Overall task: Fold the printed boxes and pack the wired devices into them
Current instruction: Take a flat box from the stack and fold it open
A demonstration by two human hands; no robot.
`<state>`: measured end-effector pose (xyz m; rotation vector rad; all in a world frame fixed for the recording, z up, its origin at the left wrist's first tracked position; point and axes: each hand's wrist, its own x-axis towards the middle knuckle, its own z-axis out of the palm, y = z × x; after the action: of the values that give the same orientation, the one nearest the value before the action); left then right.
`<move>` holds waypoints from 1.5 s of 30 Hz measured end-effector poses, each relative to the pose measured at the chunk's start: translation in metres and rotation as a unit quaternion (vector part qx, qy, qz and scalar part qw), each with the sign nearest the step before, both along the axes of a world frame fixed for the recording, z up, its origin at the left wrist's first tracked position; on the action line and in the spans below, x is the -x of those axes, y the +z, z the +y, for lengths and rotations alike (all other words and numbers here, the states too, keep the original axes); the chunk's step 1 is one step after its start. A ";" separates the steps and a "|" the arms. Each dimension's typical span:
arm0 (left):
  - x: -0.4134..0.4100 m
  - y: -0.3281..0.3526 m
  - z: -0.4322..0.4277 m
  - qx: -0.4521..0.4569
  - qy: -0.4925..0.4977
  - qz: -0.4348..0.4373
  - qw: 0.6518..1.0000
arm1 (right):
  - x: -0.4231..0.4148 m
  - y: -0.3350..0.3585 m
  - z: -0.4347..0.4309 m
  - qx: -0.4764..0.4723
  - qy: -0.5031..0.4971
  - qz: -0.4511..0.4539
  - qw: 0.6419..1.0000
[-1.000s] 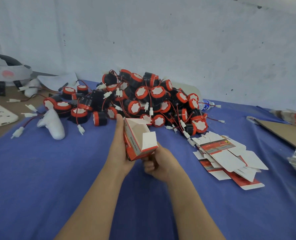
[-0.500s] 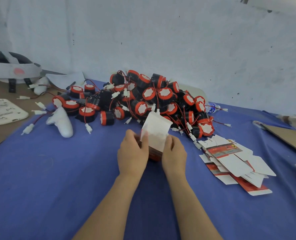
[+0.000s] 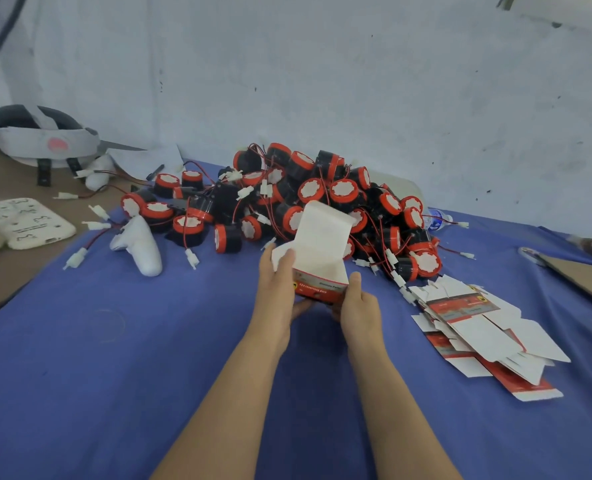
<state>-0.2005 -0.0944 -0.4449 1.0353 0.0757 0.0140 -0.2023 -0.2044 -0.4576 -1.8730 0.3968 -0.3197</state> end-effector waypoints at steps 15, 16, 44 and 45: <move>-0.028 0.059 0.172 0.086 0.368 -0.041 0.925 | -0.073 0.023 0.191 0.007 0.285 -0.037 0.958; -0.029 0.059 0.183 0.105 0.380 -0.033 0.919 | -0.076 0.020 0.202 0.057 0.309 -0.012 0.949; -0.003 -0.006 0.015 -0.064 0.239 -0.045 0.968 | 0.018 0.030 -0.068 0.178 -0.244 -0.176 0.937; -0.002 -0.010 0.011 -0.082 0.232 -0.044 0.968 | 0.023 0.032 -0.069 0.180 -0.236 -0.201 0.934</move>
<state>-0.1985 -0.0833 -0.4550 1.1621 0.2389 0.4995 -0.2249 -0.2729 -0.4260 -1.9806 0.5280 -1.1476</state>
